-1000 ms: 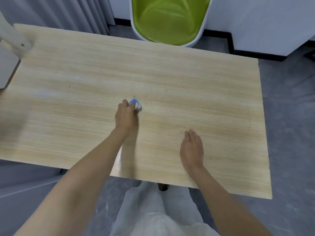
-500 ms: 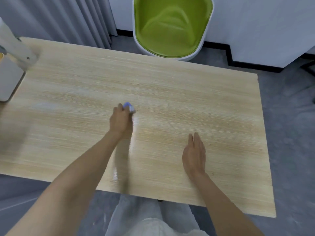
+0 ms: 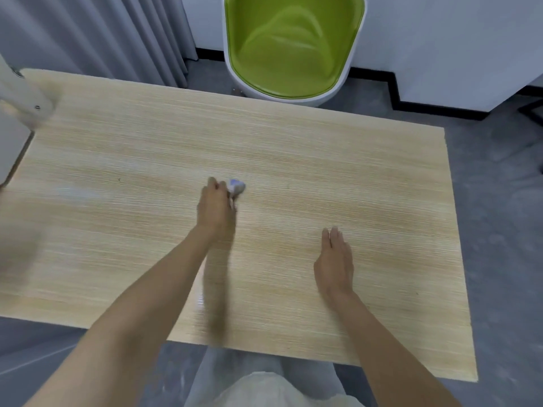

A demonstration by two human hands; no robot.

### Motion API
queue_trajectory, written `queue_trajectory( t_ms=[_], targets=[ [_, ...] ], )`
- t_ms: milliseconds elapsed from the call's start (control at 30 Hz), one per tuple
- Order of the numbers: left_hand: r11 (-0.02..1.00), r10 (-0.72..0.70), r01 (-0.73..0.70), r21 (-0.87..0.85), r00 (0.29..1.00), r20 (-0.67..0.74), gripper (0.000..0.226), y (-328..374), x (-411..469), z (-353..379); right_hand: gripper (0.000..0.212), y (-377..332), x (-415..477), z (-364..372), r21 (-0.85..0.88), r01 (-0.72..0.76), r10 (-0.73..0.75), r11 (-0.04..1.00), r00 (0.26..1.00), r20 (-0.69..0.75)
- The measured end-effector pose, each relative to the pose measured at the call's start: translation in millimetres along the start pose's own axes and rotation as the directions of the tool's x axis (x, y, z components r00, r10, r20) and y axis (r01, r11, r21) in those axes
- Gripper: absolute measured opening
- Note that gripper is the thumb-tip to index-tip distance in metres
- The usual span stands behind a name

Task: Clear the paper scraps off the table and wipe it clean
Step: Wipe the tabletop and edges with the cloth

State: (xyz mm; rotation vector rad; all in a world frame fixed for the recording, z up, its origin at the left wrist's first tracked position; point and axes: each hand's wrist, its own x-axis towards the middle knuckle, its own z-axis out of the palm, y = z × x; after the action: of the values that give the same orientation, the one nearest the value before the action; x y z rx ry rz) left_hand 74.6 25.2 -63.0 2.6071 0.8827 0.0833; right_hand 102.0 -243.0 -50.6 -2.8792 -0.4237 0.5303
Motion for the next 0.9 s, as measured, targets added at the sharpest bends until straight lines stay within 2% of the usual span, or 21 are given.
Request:
queue_trajectory(
  t_ms=[67, 133, 167, 300, 333, 367, 433, 500, 567, 633, 700, 800, 900],
  targets=[
    [0.999, -0.029, 0.029, -0.022, 0.999, -0.024, 0.018, 19.2, -2.2, -1.9, 0.069, 1.8, -1.3, 2.4, -0.044, 0.026, -0.025, 0.999, 0.999, 0.021],
    [0.989, 0.101, -0.095, -0.113, 0.994, 0.048, 0.019, 51.2, -24.6, 10.5, 0.069, 5.1, -0.1, 2.3, -0.064, 0.026, -0.022, 0.998, 0.998, 0.065],
    [0.984, 0.111, -0.098, -0.146, 0.990, 0.086, 0.022, 63.8, -36.9, 15.9, 0.069, 5.6, 1.2, 1.4, -0.063, 0.022, -0.017, 0.998, 0.997, 0.073],
    [0.954, 0.300, -0.290, -0.081, 0.930, 0.212, 0.015, 75.3, -63.1, 24.1, 0.068, 2.2, 1.3, 3.2, -0.071, 0.022, -0.017, 0.997, 0.997, 0.075],
    [0.943, 0.333, -0.314, -0.113, 0.907, 0.257, 0.021, 72.0, -62.8, 22.0, 0.067, 1.7, 1.6, 3.0, -0.071, 0.029, -0.024, 0.997, 0.998, 0.064],
    [0.944, 0.326, -0.299, -0.135, 0.906, 0.270, 0.029, 65.8, -61.2, 19.9, 0.067, 0.7, 1.5, 1.8, -0.074, 0.023, -0.018, 0.997, 0.997, 0.070],
    [0.945, 0.263, -0.223, -0.241, 0.953, 0.150, 0.036, 52.3, -55.7, 6.3, 0.066, -0.3, 1.2, 0.9, -0.081, 0.017, -0.011, 0.997, 0.997, 0.074],
    [0.949, 0.062, -0.048, -0.311, 0.997, 0.035, 0.037, 29.8, -38.1, -13.7, 0.065, -0.9, 0.8, 1.0, -0.069, 0.014, -0.009, 0.998, 0.997, 0.074],
    [0.966, -0.091, 0.085, -0.243, 0.996, -0.014, 0.040, 2.7, -14.5, -30.3, 0.064, -2.8, 0.3, 1.0, -0.071, 0.012, -0.007, 0.997, 0.997, 0.071],
    [0.973, -0.177, 0.171, -0.158, 0.984, -0.030, 0.039, -14.0, 0.4, -33.4, 0.063, -4.4, 0.6, 1.6, -0.079, 0.015, -0.010, 0.997, 0.998, 0.062],
    [0.971, -0.183, 0.182, -0.154, 0.983, 0.008, 0.038, -2.5, -1.0, -23.1, 0.063, -4.6, 1.5, 1.2, -0.077, 0.012, -0.007, 0.997, 0.998, 0.062],
    [0.974, -0.104, 0.115, -0.195, 0.993, 0.062, 0.044, 35.2, -19.6, 3.0, 0.064, -2.9, 3.1, 0.5, -0.084, 0.014, -0.008, 0.996, 0.997, 0.070],
    [0.971, -0.026, 0.049, -0.234, 0.995, 0.100, 0.040, 53.8, -31.1, 11.3, 0.065, -3.1, 3.4, 2.0, -0.099, 0.010, -0.003, 0.995, 0.997, 0.074]
  ],
)
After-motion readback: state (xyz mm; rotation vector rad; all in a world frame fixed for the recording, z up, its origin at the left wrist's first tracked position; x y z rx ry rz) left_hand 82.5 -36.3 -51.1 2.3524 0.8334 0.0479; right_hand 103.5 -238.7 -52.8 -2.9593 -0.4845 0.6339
